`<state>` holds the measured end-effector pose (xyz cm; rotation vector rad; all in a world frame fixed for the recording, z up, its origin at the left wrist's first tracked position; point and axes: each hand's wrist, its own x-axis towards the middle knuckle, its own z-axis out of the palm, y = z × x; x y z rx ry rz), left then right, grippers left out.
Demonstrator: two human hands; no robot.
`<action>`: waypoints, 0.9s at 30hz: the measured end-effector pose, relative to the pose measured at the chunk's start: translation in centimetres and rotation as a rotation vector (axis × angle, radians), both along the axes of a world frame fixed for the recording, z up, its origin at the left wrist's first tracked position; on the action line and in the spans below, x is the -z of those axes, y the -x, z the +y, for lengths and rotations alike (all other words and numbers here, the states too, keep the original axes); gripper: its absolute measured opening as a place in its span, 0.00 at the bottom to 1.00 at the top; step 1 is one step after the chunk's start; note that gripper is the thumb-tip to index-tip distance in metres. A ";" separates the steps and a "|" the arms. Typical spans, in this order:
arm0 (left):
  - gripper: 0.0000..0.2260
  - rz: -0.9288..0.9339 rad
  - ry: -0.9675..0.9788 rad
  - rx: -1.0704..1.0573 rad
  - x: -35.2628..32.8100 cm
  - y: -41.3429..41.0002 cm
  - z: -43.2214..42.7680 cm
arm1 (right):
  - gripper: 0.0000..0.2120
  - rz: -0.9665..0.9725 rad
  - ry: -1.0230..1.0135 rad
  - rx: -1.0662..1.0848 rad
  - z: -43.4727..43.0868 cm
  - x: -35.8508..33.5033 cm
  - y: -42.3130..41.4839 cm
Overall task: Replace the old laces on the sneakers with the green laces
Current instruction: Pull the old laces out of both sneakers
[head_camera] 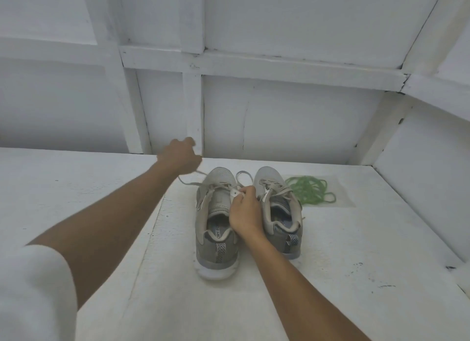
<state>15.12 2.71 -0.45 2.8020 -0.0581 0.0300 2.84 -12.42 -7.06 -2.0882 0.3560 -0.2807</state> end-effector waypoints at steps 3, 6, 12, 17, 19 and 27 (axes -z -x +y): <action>0.16 0.117 -0.090 0.207 2.2 1.4 -3.3 | 0.11 -0.005 -0.002 -0.007 0.0 0.1 0.0; 0.15 0.181 -0.208 0.241 4.2 3.0 -5.8 | 0.10 -0.010 -0.009 -0.011 0.0 0.2 -0.1; 0.11 0.103 -0.142 0.194 1.8 2.9 -4.8 | 0.10 -0.002 -0.024 -0.006 -0.1 0.1 0.1; 0.15 0.070 -0.082 0.095 -2.8 1.0 -0.7 | 0.11 -0.021 -0.027 -0.003 -0.1 0.2 0.1; 0.15 0.065 -0.077 0.055 -3.4 0.6 0.4 | 0.11 -0.031 -0.027 0.004 -0.1 0.2 0.0; 0.16 0.084 -0.019 0.350 -1.1 3.2 -2.9 | 0.12 -0.013 -0.029 -0.001 -0.1 0.2 0.0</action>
